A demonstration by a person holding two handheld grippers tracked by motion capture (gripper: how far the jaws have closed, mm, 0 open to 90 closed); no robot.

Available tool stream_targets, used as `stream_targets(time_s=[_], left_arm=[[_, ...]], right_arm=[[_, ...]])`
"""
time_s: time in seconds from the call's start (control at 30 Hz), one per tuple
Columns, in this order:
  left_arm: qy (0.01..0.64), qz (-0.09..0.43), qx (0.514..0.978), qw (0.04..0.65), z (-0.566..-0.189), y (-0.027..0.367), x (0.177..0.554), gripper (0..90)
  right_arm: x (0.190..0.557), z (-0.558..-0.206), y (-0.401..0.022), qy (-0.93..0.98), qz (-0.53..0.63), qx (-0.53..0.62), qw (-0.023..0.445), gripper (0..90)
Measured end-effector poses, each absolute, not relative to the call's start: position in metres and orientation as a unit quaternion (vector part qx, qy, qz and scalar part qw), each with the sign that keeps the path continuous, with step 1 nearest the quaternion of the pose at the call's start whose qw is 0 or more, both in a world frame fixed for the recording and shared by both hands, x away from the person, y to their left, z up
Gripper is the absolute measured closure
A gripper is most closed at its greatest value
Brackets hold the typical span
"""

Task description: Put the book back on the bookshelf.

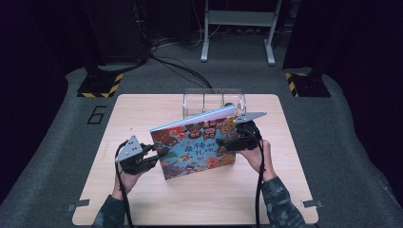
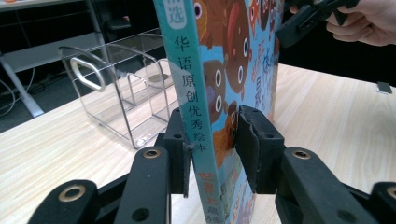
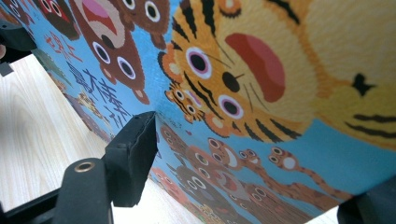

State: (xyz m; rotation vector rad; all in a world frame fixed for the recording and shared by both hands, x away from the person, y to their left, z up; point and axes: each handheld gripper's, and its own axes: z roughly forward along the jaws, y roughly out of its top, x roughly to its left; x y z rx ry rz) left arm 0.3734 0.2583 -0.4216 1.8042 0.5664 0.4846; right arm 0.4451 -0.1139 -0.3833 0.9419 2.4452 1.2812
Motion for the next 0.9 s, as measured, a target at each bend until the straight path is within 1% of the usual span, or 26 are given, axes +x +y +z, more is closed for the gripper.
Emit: stream_targets(time_s=[0.23, 0.3, 0.4, 0.57, 0.73, 0.83, 0.9], left_arm=[[0.208, 0.203, 0.785, 0.548, -0.418, 0.254, 0.370, 71.2], [0.209, 0.199, 0.786, 0.547, -0.417, 0.253, 0.370, 71.8], [0.199, 0.194, 0.789, 0.547, -0.416, 0.252, 0.370, 73.7], [0.181, 0.194, 0.798, 0.541, -0.415, 0.251, 0.371, 75.2], [0.171, 0.186, 0.803, 0.539, -0.413, 0.250, 0.372, 76.0], [0.167, 0.188, 0.807, 0.534, -0.412, 0.250, 0.370, 76.5], [0.163, 0.186, 0.810, 0.532, -0.411, 0.250, 0.372, 76.4]], right_arm=[[0.443, -0.384, -0.123, 0.827, 0.442, 0.330, 0.109, 26.6], [0.443, -0.383, -0.127, 0.825, 0.444, 0.330, 0.115, 27.7], [0.444, -0.383, -0.132, 0.819, 0.445, 0.340, 0.122, 26.8], [0.447, -0.382, -0.134, 0.811, 0.451, 0.349, 0.132, 22.9], [0.453, -0.382, -0.136, 0.798, 0.466, 0.356, 0.138, 17.0], [0.457, -0.381, -0.137, 0.787, 0.486, 0.355, 0.135, 15.9], [0.457, -0.381, -0.137, 0.786, 0.492, 0.350, 0.131, 17.4]])
